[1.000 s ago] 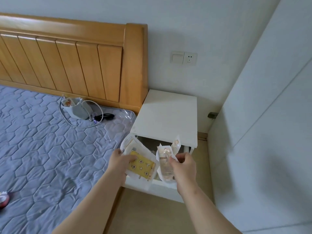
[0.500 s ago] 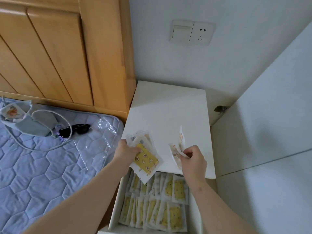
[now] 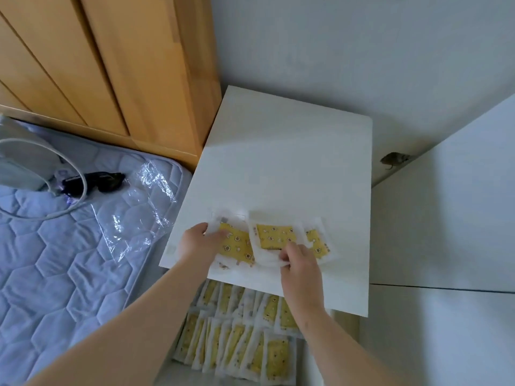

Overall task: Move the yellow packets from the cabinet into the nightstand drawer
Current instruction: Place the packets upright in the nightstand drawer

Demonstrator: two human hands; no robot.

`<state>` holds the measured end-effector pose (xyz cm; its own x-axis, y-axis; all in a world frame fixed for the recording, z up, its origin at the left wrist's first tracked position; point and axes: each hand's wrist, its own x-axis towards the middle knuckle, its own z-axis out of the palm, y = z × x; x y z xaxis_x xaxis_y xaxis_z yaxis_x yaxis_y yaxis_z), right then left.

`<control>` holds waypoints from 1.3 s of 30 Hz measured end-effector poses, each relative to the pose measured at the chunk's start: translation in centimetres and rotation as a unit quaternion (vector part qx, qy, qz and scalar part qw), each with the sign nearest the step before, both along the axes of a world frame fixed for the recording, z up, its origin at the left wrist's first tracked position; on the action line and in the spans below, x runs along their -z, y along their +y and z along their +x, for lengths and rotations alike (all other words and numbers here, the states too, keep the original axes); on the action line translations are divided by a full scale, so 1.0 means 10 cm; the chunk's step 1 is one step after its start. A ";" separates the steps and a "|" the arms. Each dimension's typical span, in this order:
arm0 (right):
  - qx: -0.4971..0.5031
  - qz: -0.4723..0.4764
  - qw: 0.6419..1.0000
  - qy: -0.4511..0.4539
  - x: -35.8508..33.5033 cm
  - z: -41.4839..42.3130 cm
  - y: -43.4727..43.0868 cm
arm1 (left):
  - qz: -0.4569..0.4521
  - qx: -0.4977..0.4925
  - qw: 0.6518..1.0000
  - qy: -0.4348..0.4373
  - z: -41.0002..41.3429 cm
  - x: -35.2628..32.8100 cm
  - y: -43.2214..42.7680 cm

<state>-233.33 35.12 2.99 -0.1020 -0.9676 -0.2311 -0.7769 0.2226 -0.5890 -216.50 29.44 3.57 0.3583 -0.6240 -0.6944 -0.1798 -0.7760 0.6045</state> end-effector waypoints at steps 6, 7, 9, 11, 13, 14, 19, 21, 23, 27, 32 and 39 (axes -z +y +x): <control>-0.055 -0.030 0.998 0.025 0.19 -0.02 0.08 | 0.008 0.007 1.000 -0.003 -0.17 0.06 0.10; -0.063 -0.031 0.997 0.037 0.22 -0.04 0.10 | 0.011 0.022 1.000 -0.007 -0.17 0.08 0.10; -0.105 -0.013 0.991 0.075 0.21 -0.10 0.10 | 0.011 0.039 0.999 -0.008 -0.15 0.09 0.08; -0.158 0.045 0.980 0.113 0.10 -0.16 0.10 | 0.013 0.040 0.999 0.009 -0.11 0.07 0.04; -0.154 0.082 0.980 0.091 0.03 -0.23 0.08 | 0.017 0.048 0.998 0.024 -0.08 0.06 0.00; -0.127 0.067 0.987 0.072 0.01 -0.27 0.06 | 0.016 0.054 0.998 0.029 -0.06 0.05 -0.01; -0.062 0.041 0.990 0.119 -0.04 -0.36 -0.37 | 0.001 0.082 0.996 0.032 -0.02 0.02 -0.08; -0.126 0.149 0.971 0.136 0.02 -0.37 -0.60 | -0.001 0.055 0.998 0.041 0.00 0.03 -0.10; -0.159 0.165 0.963 0.145 0.06 -0.35 -0.73 | 0.008 0.001 0.997 0.072 0.01 0.04 -0.11; -0.141 0.125 0.961 0.202 0.09 -0.30 -0.84 | 0.013 -0.067 0.988 0.137 0.06 0.07 -0.13; -0.142 0.056 0.972 0.181 0.05 -0.32 -0.85 | -0.014 0.002 0.998 0.055 0.09 0.09 -0.12; -0.032 0.230 0.957 -0.172 -0.32 -0.35 -0.43 | -0.044 0.111 0.992 -0.043 0.20 0.01 0.07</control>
